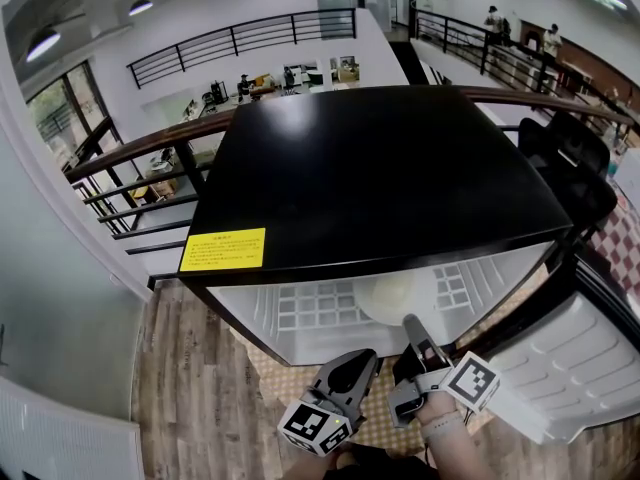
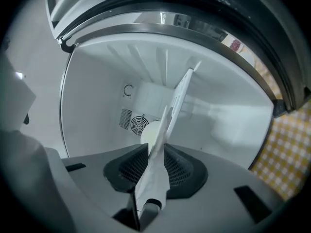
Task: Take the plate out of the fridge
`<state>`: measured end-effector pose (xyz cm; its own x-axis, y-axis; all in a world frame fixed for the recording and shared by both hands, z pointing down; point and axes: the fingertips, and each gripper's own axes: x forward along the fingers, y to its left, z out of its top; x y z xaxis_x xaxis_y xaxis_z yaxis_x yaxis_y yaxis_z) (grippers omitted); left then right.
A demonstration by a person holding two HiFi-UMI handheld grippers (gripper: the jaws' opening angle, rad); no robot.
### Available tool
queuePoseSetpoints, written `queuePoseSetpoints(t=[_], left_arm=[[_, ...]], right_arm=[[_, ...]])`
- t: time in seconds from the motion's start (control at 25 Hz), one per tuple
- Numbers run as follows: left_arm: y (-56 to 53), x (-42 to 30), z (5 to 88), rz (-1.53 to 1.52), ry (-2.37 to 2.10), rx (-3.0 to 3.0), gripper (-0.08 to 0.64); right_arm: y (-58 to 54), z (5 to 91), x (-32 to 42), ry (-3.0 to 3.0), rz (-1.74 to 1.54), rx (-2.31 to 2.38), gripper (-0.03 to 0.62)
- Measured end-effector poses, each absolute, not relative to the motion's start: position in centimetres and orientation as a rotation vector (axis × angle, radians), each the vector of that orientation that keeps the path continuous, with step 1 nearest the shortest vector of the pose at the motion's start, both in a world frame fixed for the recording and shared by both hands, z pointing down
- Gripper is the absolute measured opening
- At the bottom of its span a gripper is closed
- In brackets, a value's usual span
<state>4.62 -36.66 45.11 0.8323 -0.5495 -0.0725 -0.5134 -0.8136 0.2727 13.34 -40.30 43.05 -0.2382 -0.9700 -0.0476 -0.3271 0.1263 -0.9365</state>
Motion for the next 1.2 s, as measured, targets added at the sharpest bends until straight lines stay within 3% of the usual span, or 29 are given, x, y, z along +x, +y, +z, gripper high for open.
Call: queuePoseSetpoints(t=[0.2, 1.2], left_arm=[[-36.8, 4.5, 44.4, -0.195, -0.843, 2.810, 0.018], [-37.6, 3.9, 42.8, -0.219, -0.878, 2.818, 0.018]], right_arm=[[-40.4, 42.6, 13.1, 1.646, -1.150, -1.226, 0.063], [-39.6, 43.1, 12.4, 1.557, -1.271, -1.183, 0.067]])
